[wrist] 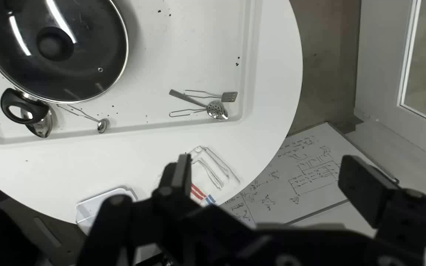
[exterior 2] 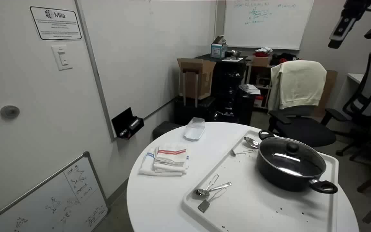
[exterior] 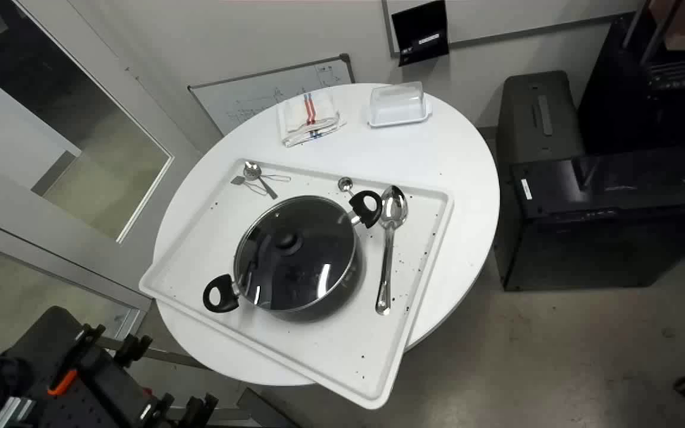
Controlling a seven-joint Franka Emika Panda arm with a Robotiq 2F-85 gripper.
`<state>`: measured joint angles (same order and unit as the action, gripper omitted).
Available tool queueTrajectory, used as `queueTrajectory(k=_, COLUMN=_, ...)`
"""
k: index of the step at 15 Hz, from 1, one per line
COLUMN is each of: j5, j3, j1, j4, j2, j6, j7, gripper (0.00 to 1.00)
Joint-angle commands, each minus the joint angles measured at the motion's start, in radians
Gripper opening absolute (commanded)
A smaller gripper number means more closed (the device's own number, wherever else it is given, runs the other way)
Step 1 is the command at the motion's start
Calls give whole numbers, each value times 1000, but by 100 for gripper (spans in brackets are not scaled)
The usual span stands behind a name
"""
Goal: Remove the glass lid from the pot and put it on the white tray
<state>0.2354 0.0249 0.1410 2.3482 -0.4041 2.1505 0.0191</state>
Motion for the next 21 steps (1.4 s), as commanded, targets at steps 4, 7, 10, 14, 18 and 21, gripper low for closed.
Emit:
queueTrajectory(k=4, j5=4, j3=10, j1=-11, j4=-4, j2=0, j6=-4, j7=3, gripper=100)
queueTrajectory(k=7, j5=4, j3=10, j1=-11, j4=-4, j2=0, j6=-4, j7=3, gripper=100)
queueTrajectory(k=10, j5=3, j3=9, j1=-13, j4=-6, j2=6, j6=-6, j7=3, gripper=100)
queueTrajectory(k=14, j5=-31, j3=13, j1=-42, j4=4, j2=52, j6=26, j7=-24, gripper=100)
queueTrajectory(k=18, j5=-102, j3=22, j1=-92, j4=33, j2=120, j6=103, j7=-78, gripper=100)
queueTrajectory(k=21, j5=-201, j3=28, j1=-132, j4=66, j2=183, j6=187, j7=-162, gripper=100)
